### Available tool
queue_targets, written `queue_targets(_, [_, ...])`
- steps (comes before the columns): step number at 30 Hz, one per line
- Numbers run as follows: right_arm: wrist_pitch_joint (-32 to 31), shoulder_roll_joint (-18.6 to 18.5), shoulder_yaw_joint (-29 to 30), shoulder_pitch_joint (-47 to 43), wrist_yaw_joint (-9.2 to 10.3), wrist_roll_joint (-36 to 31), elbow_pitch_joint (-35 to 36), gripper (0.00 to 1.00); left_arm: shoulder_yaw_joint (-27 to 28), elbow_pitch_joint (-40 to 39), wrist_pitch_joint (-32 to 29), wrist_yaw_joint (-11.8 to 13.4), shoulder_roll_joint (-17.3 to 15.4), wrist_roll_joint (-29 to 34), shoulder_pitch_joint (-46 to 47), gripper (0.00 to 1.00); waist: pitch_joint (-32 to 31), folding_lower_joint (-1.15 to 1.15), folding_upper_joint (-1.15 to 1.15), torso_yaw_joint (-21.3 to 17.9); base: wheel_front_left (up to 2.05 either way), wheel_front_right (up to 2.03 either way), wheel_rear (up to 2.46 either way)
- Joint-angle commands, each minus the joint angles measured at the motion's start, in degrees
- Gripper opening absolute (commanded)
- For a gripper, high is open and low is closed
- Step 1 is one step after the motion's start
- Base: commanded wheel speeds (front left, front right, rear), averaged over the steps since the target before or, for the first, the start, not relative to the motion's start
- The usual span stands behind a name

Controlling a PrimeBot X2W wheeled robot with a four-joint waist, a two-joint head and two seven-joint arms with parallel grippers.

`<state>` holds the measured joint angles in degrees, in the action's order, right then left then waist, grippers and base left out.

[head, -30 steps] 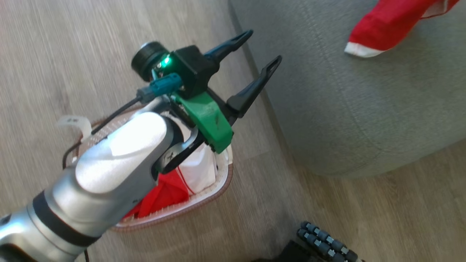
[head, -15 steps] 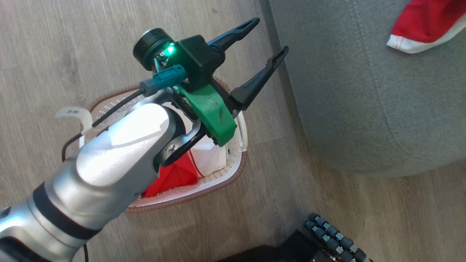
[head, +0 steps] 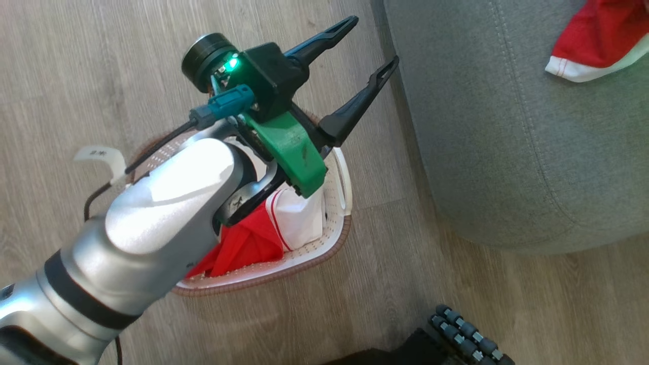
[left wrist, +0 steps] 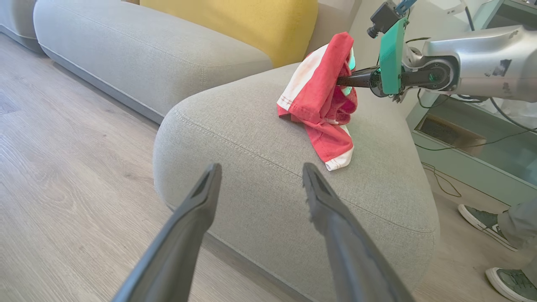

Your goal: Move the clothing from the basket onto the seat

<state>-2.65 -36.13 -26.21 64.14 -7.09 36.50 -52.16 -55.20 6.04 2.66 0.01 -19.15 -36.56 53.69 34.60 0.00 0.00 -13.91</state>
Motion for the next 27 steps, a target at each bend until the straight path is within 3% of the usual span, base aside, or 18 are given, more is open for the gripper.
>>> queue_targets(1, [-0.31,-2.31,-0.37,-0.31,-0.40,0.59,1.05,1.00,1.64,-1.41,0.55,0.10,-0.14,-0.47,1.24,1.00,-0.60,0.00,0.00,-0.08,0.00,0.00,0.00])
queue_targets(14, [-0.43,-4.94,-8.79,-2.51,-0.40,6.48,4.47,1.00,1.78,0.40,3.18,0.57,-0.17,-2.22,-2.06,1.00,-9.20,0.00,0.00,-1.34,0.00,0.00,0.00])
queue_targets(27, [7.05,-8.44,-10.81,-6.02,-0.40,10.71,12.58,1.00,3.64,1.78,7.58,2.71,-1.12,-5.12,-8.25,1.00,-20.34,0.00,0.00,-0.22,0.00,0.00,0.00])
